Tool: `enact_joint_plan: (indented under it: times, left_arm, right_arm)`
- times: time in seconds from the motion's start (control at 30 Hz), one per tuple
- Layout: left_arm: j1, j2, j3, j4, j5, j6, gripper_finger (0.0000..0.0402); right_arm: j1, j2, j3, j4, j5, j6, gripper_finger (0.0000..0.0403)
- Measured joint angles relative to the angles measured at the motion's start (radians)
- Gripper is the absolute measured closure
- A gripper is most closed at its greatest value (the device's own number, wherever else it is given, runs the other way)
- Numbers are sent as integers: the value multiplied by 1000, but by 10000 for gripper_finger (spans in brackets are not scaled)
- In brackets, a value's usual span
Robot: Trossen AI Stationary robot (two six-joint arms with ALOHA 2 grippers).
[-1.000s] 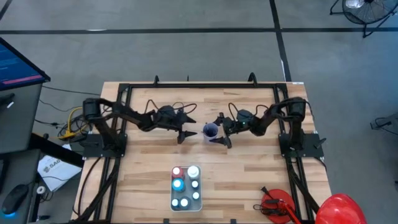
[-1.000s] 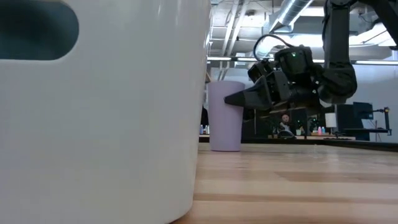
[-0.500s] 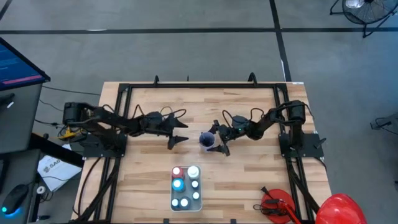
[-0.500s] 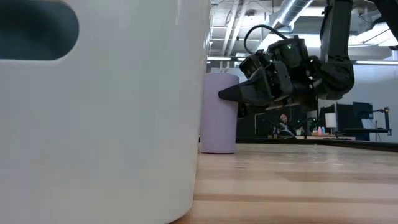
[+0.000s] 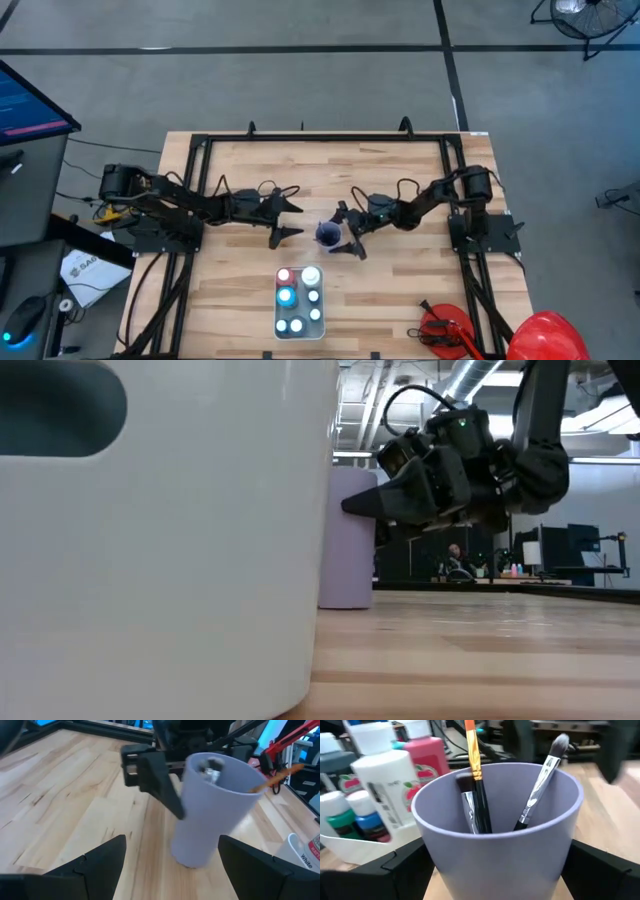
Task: Pick & Place Paint Supplies
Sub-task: Move the violet cup from the top to the center of the table
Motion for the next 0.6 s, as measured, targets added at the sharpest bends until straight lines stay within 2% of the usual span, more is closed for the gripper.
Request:
enact_joint_plan:
  times: [0.3,0.6]
  left_arm:
    - [0,0,0,24,0,-3,92]
    - [1,0,0,31,0,-3,92]
  right_arm:
    - [45,0,44,-87,0,-44,38]
    - [50,11,59,-83,0,-53,38]
